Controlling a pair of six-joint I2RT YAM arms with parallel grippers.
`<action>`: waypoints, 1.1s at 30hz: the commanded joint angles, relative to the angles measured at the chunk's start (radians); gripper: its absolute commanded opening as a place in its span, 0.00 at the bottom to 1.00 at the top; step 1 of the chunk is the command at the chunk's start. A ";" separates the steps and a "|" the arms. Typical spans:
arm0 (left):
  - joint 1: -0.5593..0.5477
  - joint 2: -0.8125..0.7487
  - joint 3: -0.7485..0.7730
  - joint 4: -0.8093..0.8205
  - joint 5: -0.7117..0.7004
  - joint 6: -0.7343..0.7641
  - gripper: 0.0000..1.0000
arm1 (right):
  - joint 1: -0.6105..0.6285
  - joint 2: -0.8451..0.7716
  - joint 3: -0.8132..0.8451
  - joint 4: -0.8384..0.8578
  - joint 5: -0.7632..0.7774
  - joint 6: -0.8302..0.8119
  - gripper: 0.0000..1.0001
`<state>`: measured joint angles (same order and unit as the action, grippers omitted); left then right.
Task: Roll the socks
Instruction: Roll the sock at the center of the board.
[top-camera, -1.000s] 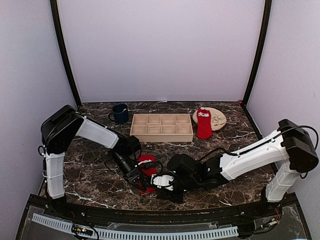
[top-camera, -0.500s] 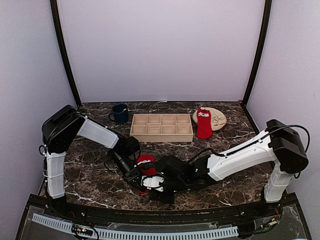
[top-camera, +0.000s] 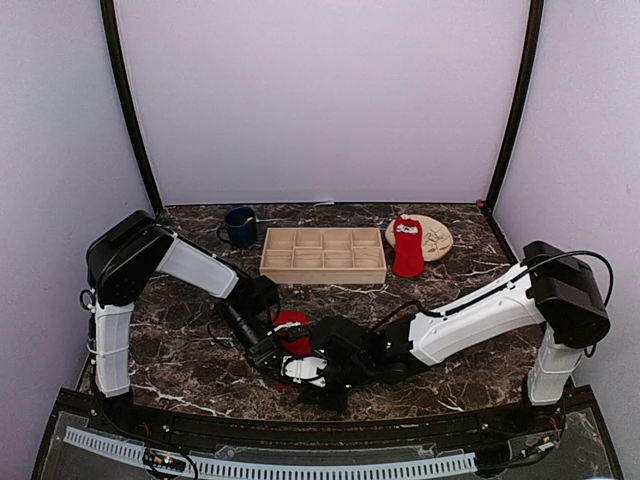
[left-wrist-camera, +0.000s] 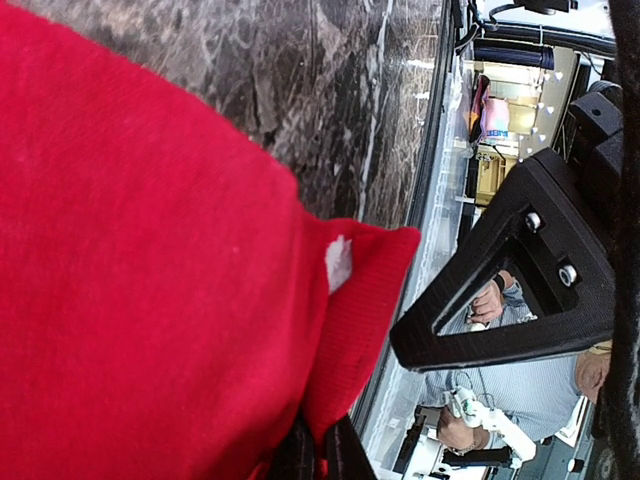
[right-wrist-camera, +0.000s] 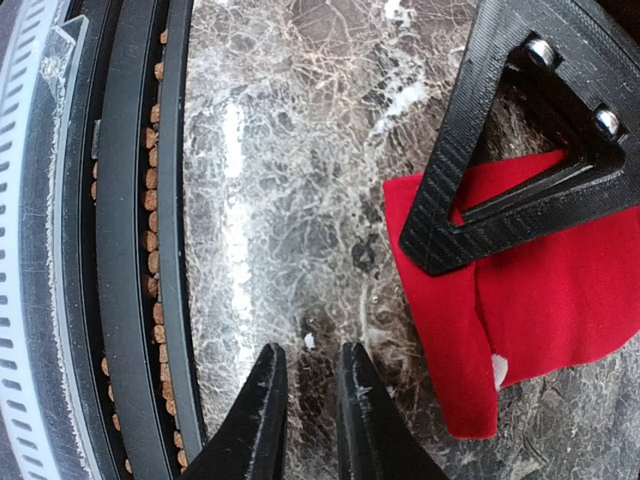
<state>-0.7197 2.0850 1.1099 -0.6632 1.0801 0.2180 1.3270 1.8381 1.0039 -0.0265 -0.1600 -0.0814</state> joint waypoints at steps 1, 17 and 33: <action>0.008 0.009 -0.015 -0.033 0.006 0.026 0.00 | 0.009 -0.009 -0.022 0.055 0.000 -0.009 0.19; 0.011 0.021 -0.012 -0.040 -0.001 0.027 0.00 | 0.010 -0.061 -0.033 0.044 0.432 -0.362 0.40; 0.019 0.027 0.003 -0.051 0.007 0.035 0.00 | 0.043 -0.057 0.026 -0.110 0.246 -0.302 0.40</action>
<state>-0.7094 2.0949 1.1099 -0.6827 1.0927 0.2264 1.3605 1.7638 1.0031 -0.1104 0.1333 -0.4007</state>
